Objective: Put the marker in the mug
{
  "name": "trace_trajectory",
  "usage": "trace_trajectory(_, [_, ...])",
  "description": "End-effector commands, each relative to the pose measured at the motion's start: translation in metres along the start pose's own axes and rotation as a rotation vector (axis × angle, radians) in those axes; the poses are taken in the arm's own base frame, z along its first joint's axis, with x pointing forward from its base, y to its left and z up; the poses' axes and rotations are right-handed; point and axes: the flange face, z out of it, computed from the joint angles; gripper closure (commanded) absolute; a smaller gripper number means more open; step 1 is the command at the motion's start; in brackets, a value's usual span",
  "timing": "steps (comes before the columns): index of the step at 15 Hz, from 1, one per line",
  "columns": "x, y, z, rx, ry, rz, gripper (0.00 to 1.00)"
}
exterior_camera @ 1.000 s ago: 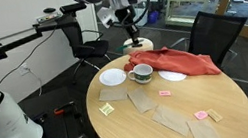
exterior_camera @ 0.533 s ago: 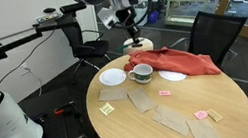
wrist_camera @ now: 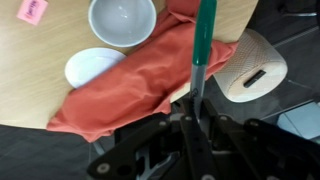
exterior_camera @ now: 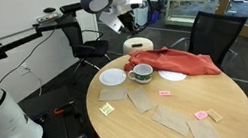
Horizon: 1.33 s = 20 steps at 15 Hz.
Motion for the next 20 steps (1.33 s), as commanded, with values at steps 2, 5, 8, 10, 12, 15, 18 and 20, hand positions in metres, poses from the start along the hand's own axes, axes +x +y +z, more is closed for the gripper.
trace_trajectory(2, [0.026, -0.017, -0.009, 0.156, 0.044, -0.144, 0.97])
trace_trajectory(5, [0.023, 0.006, -0.005, 0.236, 0.052, -0.217, 0.97])
trace_trajectory(8, [0.009, 0.037, 0.004, 0.289, 0.048, -0.28, 0.97])
trace_trajectory(10, [0.002, 0.052, 0.01, 0.306, 0.039, -0.319, 0.97])
trace_trajectory(12, [-0.002, 0.063, 0.015, 0.313, 0.042, -0.354, 0.97])
trace_trajectory(15, [-0.006, 0.067, 0.018, 0.299, 0.028, -0.355, 0.87])
trace_trajectory(18, [-0.009, 0.067, 0.023, 0.315, 0.02, -0.367, 0.87])
trace_trajectory(20, [-0.008, 0.068, 0.025, 0.303, 0.036, -0.376, 0.97])
